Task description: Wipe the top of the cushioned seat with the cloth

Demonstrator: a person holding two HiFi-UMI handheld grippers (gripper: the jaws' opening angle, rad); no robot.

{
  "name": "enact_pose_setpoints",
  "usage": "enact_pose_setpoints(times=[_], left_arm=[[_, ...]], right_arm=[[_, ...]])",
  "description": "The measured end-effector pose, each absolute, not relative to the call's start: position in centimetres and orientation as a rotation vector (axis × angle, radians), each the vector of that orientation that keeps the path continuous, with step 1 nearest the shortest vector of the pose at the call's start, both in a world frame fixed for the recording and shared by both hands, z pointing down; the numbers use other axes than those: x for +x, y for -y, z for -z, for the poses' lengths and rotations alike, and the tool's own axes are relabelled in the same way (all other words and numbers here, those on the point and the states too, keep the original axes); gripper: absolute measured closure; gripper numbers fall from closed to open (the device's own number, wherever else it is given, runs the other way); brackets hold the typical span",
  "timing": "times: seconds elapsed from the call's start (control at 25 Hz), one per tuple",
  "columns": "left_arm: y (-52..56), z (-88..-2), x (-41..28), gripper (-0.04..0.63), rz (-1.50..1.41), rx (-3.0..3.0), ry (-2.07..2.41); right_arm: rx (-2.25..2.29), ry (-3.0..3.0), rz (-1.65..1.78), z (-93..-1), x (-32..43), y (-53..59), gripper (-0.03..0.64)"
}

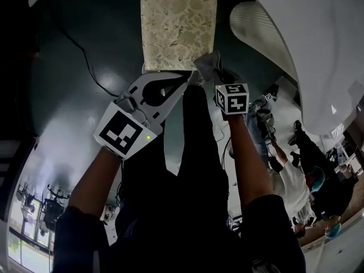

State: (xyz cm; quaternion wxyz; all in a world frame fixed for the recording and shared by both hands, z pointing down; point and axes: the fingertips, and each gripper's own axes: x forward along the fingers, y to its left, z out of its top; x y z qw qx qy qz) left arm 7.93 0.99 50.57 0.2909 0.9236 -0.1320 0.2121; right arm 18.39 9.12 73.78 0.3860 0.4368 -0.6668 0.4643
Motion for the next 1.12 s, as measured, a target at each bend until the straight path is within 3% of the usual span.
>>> enact_pose_setpoints(times=[0.6, 1.12], left_arm=[[-2.0, -48.3, 10.3, 0.589, -0.579, 2.498, 0.326], [1.0, -37.2, 4.4, 0.589, -0.513, 2.612, 0.467]], right_arm=[[1.218, 1.642, -1.19, -71.2, 23.3, -10.9, 0.583], [1.299, 1.902, -1.076, -56.3, 16.3, -3.9, 0.583]])
